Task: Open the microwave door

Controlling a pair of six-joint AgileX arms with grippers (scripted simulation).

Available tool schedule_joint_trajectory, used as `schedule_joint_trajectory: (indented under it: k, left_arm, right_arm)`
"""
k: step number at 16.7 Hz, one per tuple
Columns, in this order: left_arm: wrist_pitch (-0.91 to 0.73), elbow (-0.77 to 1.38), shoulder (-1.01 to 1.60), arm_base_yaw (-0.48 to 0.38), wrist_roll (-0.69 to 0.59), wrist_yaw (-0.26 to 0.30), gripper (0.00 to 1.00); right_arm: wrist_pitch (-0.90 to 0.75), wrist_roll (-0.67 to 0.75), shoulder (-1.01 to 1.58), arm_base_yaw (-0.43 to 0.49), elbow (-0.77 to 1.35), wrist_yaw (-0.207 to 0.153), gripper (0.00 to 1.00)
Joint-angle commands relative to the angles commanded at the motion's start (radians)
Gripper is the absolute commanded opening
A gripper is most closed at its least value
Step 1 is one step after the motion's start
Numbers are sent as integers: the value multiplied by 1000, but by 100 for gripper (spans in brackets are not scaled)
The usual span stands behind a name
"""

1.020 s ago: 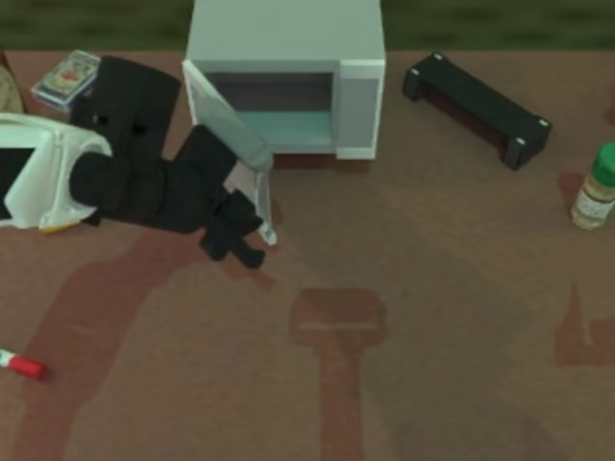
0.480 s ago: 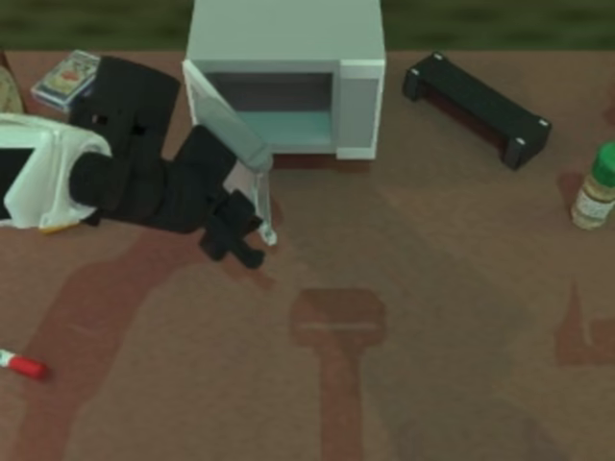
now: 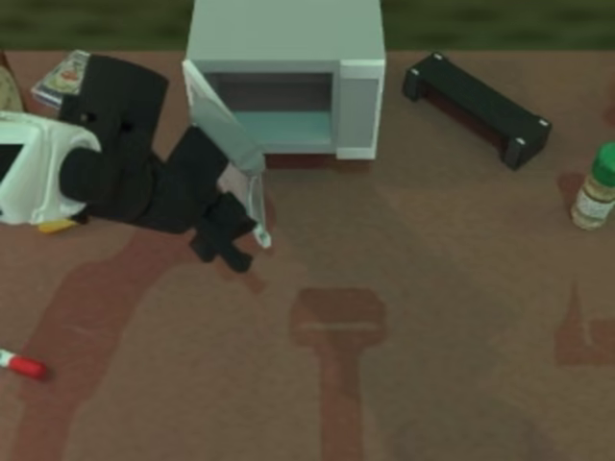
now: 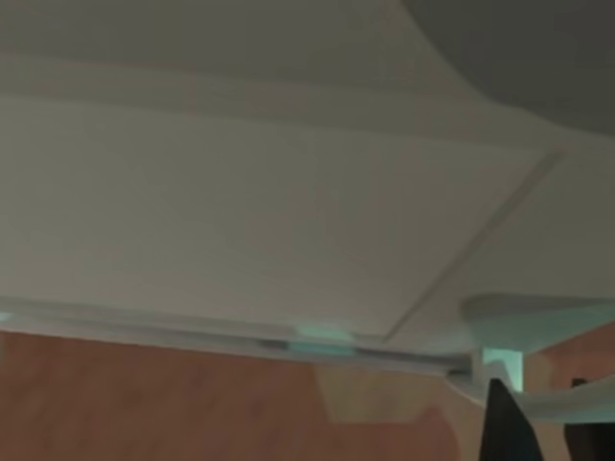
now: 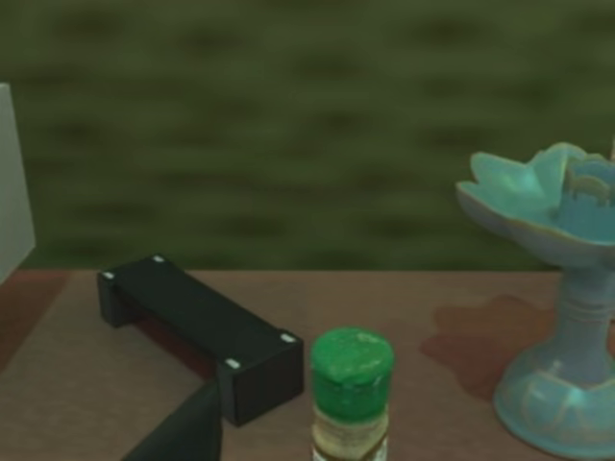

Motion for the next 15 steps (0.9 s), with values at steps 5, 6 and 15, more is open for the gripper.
schedule_joint_trajectory:
  k: [5, 6, 15]
  left_arm:
    - [-11, -1, 0, 12, 23, 14, 0]
    - [-11, -1, 0, 12, 23, 14, 0]
    - [-11, -1, 0, 12, 23, 14, 0]
  right_arm:
    - [0, 0, 0, 0, 0, 0, 100]
    - [0, 0, 0, 0, 0, 0, 100]
    - [0, 0, 0, 0, 0, 0, 100]
